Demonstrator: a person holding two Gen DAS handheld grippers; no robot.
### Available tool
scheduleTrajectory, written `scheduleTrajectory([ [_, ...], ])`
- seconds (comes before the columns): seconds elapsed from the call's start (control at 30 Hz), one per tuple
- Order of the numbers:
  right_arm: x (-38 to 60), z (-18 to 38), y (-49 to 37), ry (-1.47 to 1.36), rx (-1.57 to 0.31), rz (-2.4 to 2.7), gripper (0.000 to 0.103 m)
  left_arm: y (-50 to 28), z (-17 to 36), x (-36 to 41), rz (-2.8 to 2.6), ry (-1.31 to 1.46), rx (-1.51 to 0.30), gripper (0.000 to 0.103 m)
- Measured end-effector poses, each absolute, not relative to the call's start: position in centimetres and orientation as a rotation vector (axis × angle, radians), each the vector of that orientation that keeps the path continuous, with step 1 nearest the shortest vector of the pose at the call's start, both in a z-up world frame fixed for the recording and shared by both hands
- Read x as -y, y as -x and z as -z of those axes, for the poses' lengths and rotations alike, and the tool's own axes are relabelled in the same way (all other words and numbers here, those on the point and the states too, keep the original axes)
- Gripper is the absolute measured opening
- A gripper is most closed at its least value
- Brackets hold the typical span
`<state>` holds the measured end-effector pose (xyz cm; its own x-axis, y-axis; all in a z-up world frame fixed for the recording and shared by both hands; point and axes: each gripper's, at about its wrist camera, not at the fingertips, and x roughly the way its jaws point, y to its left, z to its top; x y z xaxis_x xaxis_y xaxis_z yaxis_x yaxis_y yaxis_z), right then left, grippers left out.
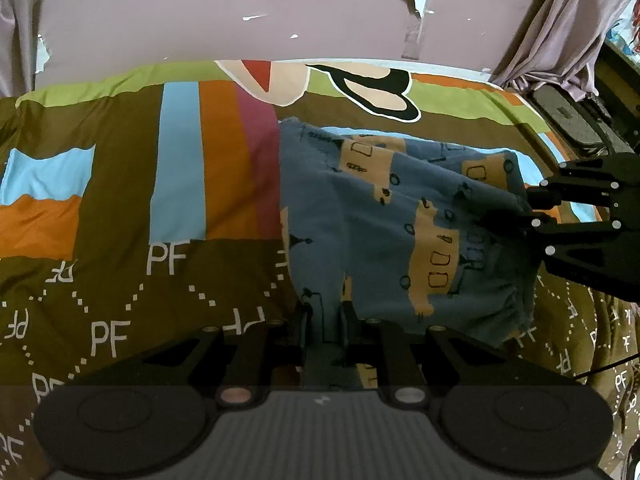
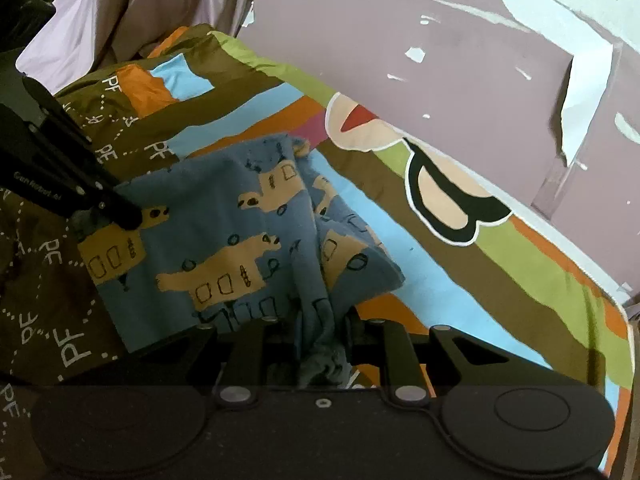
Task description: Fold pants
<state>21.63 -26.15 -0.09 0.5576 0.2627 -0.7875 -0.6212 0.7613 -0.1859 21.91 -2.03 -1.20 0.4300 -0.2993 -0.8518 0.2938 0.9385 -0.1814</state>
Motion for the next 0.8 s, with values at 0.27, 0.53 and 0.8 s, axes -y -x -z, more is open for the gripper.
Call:
scheduleTrajectory([
  [0.27,26.3,-0.9,-21.8,0.476,-0.778,-0.525,0.019,-22.0,0.3,2.0,0.369,0.019,-1.03,0.017],
  [0.53,25.9,-2.6,-24.7,0.491,-0.673,-0.503,0.019,-24.5,-1.2,1.7,0.34,0.037,-0.95,0.017],
  [0.8,24.7,-3.2,-32.0,0.512,-0.596,-0.478,0.019,-29.5,-2.0,1.2,0.276,0.048,-0.834,0.017],
])
